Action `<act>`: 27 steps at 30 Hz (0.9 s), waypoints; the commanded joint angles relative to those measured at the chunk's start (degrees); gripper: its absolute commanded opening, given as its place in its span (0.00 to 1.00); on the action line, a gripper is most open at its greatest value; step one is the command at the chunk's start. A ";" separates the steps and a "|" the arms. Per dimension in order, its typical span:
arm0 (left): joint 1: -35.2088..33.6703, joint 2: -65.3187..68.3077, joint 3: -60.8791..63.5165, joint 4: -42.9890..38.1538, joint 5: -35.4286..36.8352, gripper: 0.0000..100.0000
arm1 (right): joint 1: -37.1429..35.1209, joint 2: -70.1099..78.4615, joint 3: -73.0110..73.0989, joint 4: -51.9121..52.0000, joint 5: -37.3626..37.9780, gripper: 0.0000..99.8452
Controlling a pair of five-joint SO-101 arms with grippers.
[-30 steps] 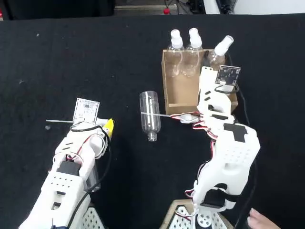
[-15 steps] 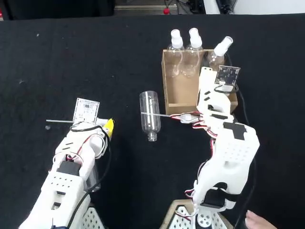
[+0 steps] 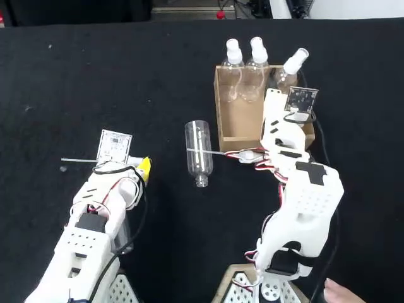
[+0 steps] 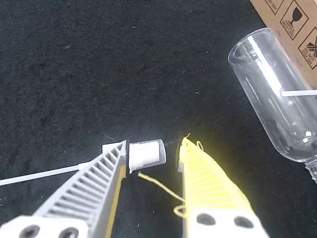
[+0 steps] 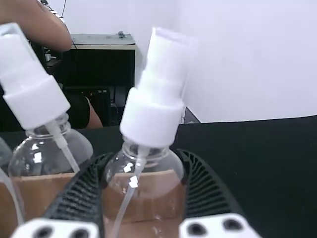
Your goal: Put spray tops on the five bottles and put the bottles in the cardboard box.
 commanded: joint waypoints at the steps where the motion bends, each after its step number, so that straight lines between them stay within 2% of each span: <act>1: 0.13 -0.79 -0.40 -1.23 0.09 0.17 | -0.97 -0.66 -2.77 -1.49 0.00 0.01; 5: 0.13 -0.79 -0.40 -1.23 0.09 0.17 | -0.97 -0.66 -2.77 -1.49 0.00 0.03; 11: 0.13 -0.79 -0.40 -1.23 0.09 0.17 | -1.85 -0.66 -1.19 -1.49 -0.09 0.16; 27: 0.13 -0.79 -0.40 -1.23 0.09 0.17 | -3.78 -1.01 -0.22 -1.58 0.00 0.13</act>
